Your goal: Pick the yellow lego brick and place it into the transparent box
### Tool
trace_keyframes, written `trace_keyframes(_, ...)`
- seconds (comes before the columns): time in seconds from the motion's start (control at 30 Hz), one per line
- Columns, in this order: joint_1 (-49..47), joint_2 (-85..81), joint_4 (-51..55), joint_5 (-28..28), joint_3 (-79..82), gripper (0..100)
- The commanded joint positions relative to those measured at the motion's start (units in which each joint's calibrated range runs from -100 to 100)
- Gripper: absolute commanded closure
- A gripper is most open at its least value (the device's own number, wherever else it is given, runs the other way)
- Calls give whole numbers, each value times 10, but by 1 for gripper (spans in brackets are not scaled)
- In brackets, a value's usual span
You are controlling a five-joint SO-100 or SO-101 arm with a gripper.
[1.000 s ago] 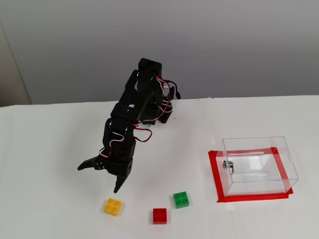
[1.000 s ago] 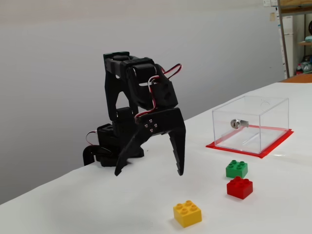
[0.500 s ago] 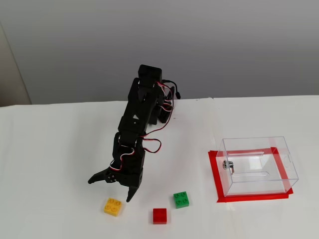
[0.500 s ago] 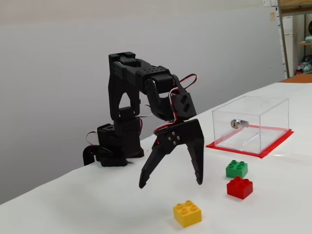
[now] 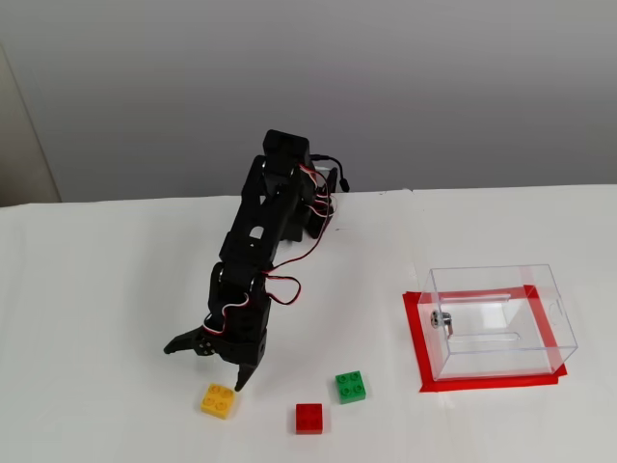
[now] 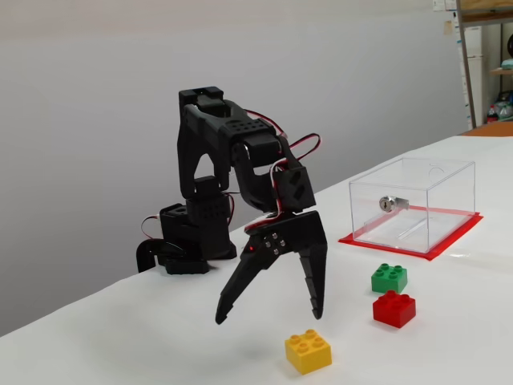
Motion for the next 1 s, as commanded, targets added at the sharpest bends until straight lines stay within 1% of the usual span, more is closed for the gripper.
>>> trace_keyframes(0.0,3,0,-30,-1,-36,46)
trace_keyframes(0.3,2,65,-27,2,-106,46)
trace_keyframes(0.97,-25,125,-31,2,-110,46)
